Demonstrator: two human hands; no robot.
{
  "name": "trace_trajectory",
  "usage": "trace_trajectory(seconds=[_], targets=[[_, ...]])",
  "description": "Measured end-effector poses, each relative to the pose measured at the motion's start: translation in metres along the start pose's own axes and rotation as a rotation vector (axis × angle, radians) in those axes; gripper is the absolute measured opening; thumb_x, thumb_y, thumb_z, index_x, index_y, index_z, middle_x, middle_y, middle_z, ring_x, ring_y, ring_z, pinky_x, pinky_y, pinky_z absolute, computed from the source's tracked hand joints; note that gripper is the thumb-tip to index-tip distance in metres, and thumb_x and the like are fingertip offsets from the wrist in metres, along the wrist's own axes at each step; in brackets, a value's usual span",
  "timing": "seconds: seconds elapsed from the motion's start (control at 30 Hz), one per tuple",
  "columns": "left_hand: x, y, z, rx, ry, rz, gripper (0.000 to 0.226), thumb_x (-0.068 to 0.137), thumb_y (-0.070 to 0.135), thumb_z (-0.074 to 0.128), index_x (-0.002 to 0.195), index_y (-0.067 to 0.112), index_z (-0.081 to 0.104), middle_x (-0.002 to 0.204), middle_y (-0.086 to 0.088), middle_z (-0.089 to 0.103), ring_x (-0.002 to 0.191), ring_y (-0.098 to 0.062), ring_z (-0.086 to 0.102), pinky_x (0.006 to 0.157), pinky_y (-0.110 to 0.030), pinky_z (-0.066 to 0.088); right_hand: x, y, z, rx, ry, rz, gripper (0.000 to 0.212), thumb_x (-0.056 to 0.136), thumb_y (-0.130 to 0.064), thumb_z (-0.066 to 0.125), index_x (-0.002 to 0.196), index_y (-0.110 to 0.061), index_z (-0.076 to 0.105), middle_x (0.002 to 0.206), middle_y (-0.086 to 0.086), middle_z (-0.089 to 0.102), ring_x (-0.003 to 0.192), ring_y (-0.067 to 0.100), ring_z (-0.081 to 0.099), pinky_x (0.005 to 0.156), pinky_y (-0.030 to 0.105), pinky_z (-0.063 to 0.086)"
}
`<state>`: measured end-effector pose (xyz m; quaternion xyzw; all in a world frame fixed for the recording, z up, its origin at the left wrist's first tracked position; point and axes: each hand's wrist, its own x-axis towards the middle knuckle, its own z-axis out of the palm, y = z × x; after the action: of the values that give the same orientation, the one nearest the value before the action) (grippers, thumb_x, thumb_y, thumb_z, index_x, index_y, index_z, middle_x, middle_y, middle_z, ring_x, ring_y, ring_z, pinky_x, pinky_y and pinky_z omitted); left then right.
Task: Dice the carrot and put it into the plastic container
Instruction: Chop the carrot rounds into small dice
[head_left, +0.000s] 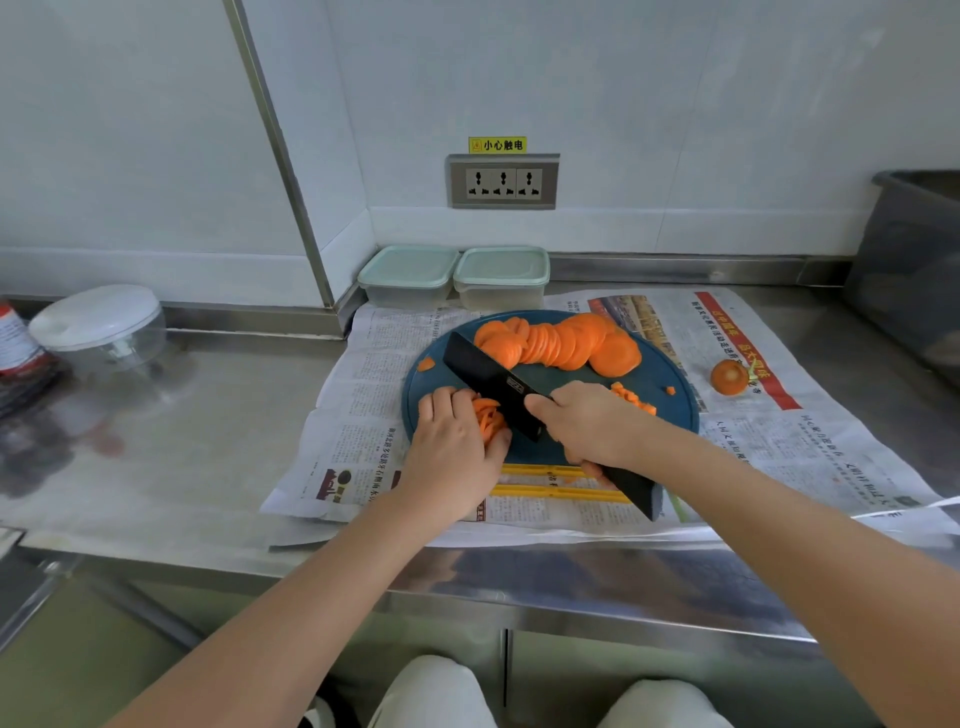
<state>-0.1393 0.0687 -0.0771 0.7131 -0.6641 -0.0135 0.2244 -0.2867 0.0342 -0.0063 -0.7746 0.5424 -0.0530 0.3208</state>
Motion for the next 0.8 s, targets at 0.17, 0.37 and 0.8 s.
trace_trajectory(seconds=[0.17,0.37,0.8], targets=[[-0.003,0.0,-0.005,-0.08,0.034,-0.041,0.075,0.09,0.048,0.053,0.145,0.007,0.023,0.14,-0.008,0.035,0.131,-0.02,0.027,0.103,-0.027,0.028,-0.019,0.007,-0.01,0.142,0.119,0.03,0.044,0.102,-0.039,0.035,0.07,-0.01,0.045,0.053,0.003,0.045,0.024,0.006,0.039,0.035,0.022,0.035],[-0.009,0.001,-0.005,-0.12,0.063,-0.036,0.061,0.094,0.04,0.052,0.14,0.007,0.031,0.136,-0.008,0.04,0.128,-0.021,0.037,0.097,-0.026,0.035,-0.032,0.005,0.0,0.116,0.084,-0.011,0.046,0.102,-0.04,0.032,0.07,-0.009,0.042,0.047,0.004,0.043,0.024,0.011,0.04,0.037,0.027,0.039],[-0.007,0.003,0.002,-0.01,0.018,0.02,0.037,0.1,0.02,0.041,0.131,0.0,0.047,0.13,-0.014,0.053,0.124,-0.025,0.045,0.109,-0.029,0.03,-0.033,0.005,0.014,0.104,0.144,-0.035,0.047,0.103,-0.037,0.031,0.069,-0.009,0.043,0.052,0.005,0.043,0.026,0.007,0.043,0.03,0.017,0.031]])
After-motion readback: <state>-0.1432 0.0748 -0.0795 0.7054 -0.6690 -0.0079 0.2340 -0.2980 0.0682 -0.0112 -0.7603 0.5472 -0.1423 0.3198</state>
